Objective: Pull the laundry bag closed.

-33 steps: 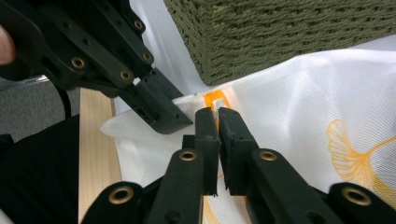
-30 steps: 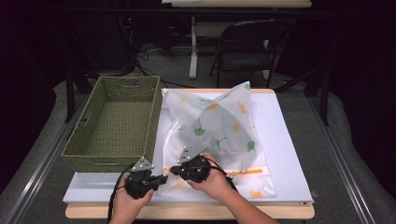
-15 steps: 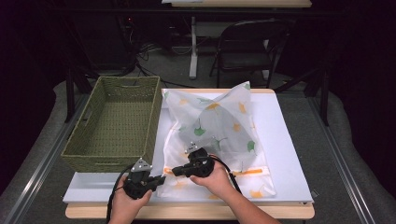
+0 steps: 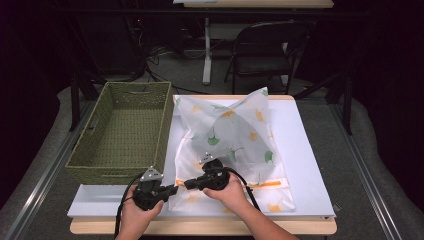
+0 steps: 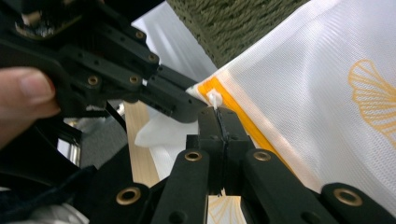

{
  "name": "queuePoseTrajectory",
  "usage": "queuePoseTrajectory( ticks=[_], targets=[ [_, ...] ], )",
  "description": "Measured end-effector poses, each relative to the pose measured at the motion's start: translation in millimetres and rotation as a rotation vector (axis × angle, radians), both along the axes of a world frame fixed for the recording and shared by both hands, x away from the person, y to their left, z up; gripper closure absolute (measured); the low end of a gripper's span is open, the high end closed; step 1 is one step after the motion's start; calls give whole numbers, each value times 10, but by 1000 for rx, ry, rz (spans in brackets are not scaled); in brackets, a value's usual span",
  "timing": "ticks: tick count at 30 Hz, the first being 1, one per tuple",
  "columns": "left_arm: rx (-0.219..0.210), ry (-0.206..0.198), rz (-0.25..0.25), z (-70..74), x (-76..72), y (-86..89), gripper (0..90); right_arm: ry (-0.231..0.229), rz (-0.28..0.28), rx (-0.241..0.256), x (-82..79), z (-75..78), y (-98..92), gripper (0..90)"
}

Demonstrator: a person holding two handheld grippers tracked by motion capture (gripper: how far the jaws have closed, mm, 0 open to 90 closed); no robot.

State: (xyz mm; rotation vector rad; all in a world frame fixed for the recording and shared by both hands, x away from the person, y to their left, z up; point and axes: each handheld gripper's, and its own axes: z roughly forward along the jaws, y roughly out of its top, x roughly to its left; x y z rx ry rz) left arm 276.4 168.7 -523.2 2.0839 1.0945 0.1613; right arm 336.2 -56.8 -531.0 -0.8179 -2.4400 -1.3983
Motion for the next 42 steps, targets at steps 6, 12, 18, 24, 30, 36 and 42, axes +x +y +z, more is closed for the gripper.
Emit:
queuePoseTrajectory(
  ticks=[6, 12, 18, 24, 30, 36, 42],
  targets=[
    [2, -9, -4, 10, -14, -24, 877, 5, -15, 25, 20, -2, 0, 894],
    [-1, -10, -22, 0, -21, -57, 878, 16, -22, 44, 47, -14, 10, 885],
    [6, -15, -35, -15, -20, -71, 875, 13, -22, 31, 45, -21, 43, 895],
    [-7, -2, -1, -4, 4, -44, 799, 1, -22, 14, 23, -20, 55, 898],
    [-21, -6, 17, 19, 10, -46, 822, -4, -38, 31, -3, -1, 61, 899],
    [-12, -10, 20, 13, 6, -60, 854, 0, -44, 27, 9, -9, 58, 898],
    [5, -9, 11, 7, 5, -69, 865, -9, -51, 8, 0, -11, 71, 896]
  ],
)
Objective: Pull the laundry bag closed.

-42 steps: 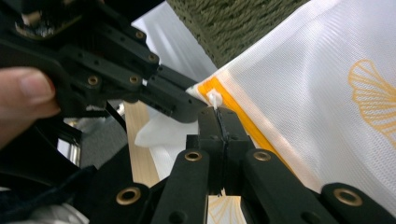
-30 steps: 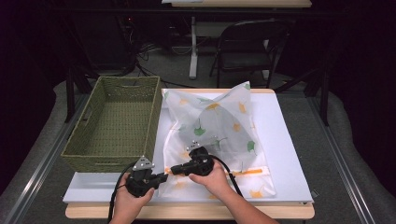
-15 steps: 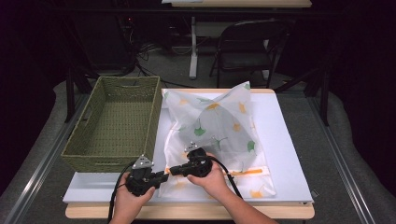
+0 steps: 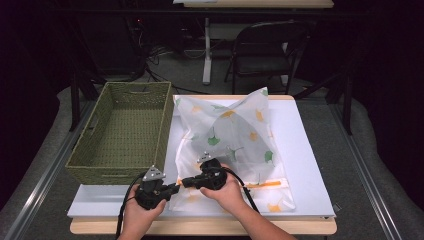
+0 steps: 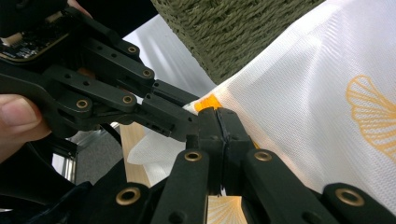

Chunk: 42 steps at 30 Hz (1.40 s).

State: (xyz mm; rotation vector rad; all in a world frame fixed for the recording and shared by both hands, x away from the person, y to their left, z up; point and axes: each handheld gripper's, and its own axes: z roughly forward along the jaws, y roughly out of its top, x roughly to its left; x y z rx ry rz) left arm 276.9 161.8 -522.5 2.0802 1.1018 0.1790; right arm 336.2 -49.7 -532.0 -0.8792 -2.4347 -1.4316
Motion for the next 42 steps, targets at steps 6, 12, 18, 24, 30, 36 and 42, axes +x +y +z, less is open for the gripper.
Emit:
queuePoseTrajectory(
  ticks=[6, 12, 18, 24, 30, 36, 42],
  targets=[
    [2, -5, 2, 0, -7, -5, 868, 8, -8, -13, -11, 2, 6, 899],
    [9, -7, 3, 1, -9, -7, 869, -10, -17, -24, -30, 13, 14, 899],
    [15, -6, 0, -3, -14, -17, 870, -6, -22, -36, -34, 12, 19, 900],
    [22, -13, 2, 7, -23, -17, 872, 1, -28, -40, -36, -3, 23, 900],
    [20, -17, 3, 22, -29, 7, 873, 18, -44, -57, -25, -42, 12, 900],
    [8, -18, 34, 24, -25, 97, 872, 18, -81, -114, -19, -102, -74, 900],
    [17, -3, 48, -3, -10, 164, 871, 5, -127, -147, -41, -122, -251, 900]
  ],
)
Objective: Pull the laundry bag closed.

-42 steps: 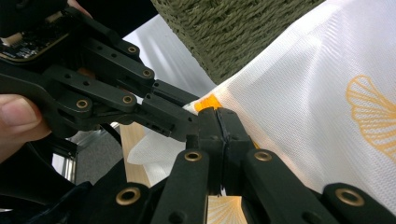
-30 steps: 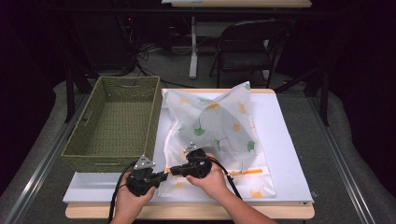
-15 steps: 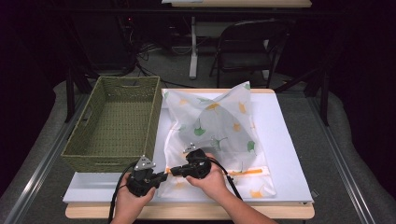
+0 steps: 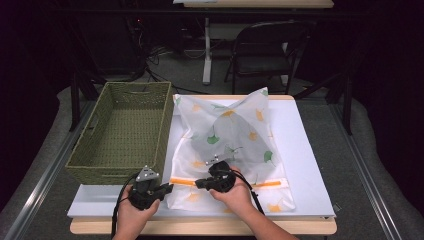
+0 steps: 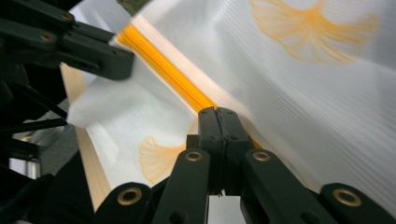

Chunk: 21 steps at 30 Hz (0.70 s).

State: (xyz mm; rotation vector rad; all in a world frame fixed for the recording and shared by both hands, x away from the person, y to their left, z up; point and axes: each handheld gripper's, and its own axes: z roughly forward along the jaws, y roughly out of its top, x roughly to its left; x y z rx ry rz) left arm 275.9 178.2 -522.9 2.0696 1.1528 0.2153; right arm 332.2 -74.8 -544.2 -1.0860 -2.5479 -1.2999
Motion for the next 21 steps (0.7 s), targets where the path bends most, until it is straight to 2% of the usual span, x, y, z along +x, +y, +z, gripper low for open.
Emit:
queuePoseTrajectory(
  ticks=[3, 5, 9, 11, 12, 13, 16, 21],
  targets=[
    [8, -2, -2, -2, -1, -1, 871, -7, -27, -29, -36, 1, -108, 900],
    [25, -11, -9, 5, 0, -2, 871, -8, -42, -27, -45, 8, -189, 900],
    [15, -10, -24, 16, 3, -22, 870, 8, -66, -4, -73, 11, -295, 900],
    [9, -12, -41, 29, 7, -29, 867, 1, -66, -9, -102, 11, -311, 900],
    [-9, -7, -37, 32, 10, -33, 859, -5, -63, -17, -118, 14, -316, 900],
    [-21, -10, -36, 33, 22, -31, 845, -7, -63, -18, -127, 15, -322, 900],
    [-58, 22, -40, 18, 63, -46, 743, -8, -72, -3, -138, 19, -333, 900],
    [-66, 51, -47, -16, 121, -124, 620, -8, -70, -6, -153, 12, -335, 900]
  ],
)
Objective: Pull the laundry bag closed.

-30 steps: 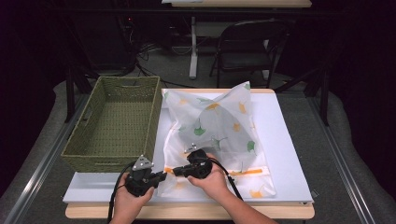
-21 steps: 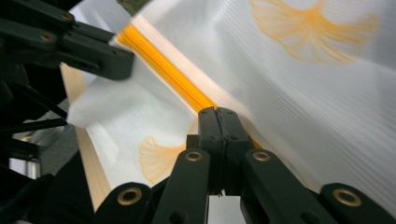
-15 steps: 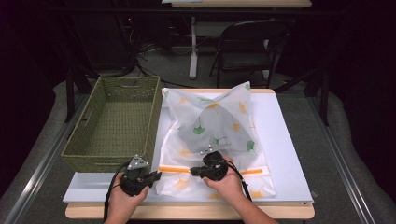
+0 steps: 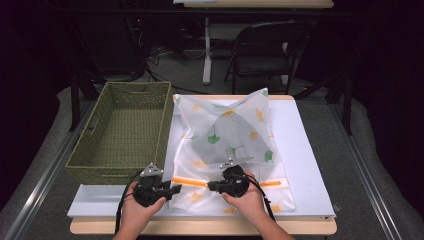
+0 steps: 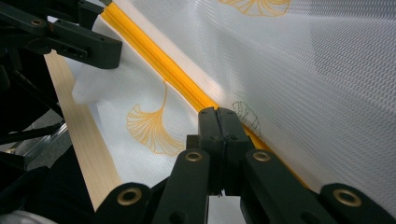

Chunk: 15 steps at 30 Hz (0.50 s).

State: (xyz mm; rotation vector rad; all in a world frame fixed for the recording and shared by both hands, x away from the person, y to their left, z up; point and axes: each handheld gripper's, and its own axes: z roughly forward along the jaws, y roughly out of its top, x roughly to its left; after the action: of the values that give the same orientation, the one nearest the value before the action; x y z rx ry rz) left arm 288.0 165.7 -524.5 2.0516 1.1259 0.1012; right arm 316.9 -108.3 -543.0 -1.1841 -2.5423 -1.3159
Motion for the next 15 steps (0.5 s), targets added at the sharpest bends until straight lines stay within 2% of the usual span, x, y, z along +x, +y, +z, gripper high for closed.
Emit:
queuePoseTrajectory(
  ticks=[6, 12, 15],
  targets=[
    [-32, 8, -5, -8, 90, -84, 533, 0, -1, -1, -5, -10, 0, 900],
    [-42, 38, -10, -69, 169, -128, 521, 1, -4, 2, 2, -17, -10, 900],
    [-42, 38, -8, -77, 176, -140, 522, 1, -4, 4, 2, -20, -6, 900]
  ],
)
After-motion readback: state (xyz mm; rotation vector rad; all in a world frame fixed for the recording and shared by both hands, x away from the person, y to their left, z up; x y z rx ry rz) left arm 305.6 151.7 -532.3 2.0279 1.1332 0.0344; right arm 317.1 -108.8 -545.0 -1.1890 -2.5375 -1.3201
